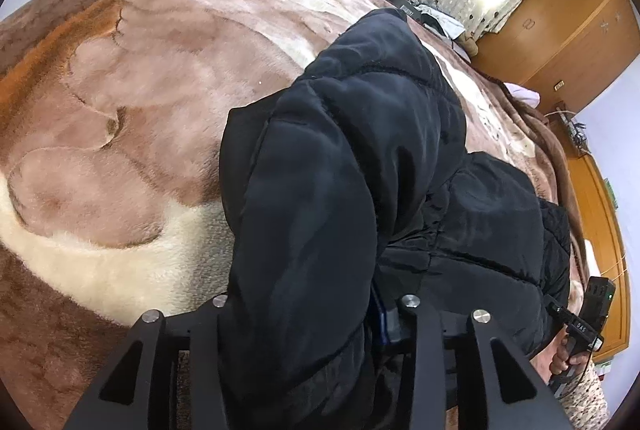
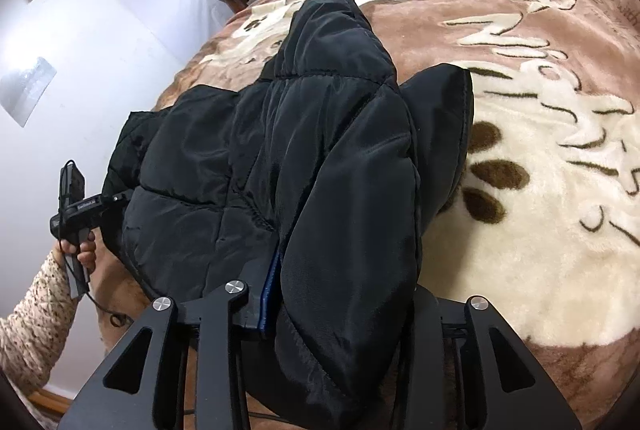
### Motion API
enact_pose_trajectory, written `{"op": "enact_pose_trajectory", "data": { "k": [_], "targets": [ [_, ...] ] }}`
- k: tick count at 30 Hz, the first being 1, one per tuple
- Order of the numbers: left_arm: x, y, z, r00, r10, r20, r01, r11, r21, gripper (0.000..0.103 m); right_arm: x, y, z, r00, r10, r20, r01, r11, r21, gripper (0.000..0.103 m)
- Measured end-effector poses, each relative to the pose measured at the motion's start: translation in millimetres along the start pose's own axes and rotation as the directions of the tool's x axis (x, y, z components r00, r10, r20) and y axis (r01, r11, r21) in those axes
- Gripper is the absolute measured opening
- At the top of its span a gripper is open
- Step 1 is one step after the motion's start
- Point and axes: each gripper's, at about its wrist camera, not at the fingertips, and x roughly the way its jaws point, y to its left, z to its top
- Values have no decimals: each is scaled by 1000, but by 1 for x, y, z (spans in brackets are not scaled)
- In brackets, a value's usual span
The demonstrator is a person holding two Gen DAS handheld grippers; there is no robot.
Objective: Fold large clothes
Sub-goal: 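Fold the lifted jacket edge over the bundle with both tools, then open both tools and release the folded jacket onto the blanket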
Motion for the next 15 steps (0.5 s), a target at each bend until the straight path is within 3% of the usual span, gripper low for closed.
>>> {"op": "enact_pose_trajectory", "data": {
  "k": [4, 10, 15],
  "targets": [
    [3, 4, -1, 1000, 23, -14, -23, 1000, -7, 57, 4, -2, -2, 999, -45, -23, 46, 999, 7, 51],
    [1, 3, -3, 999, 42, -16, -42, 999, -13, 59, 5, 0, -1, 997, -65, -28, 66, 998, 16, 54],
    [-2, 5, -4, 998, 60, -22, -61, 997, -45, 67, 1, 1, 0, 994, -101, -38, 102, 994, 29, 62]
  ]
}}
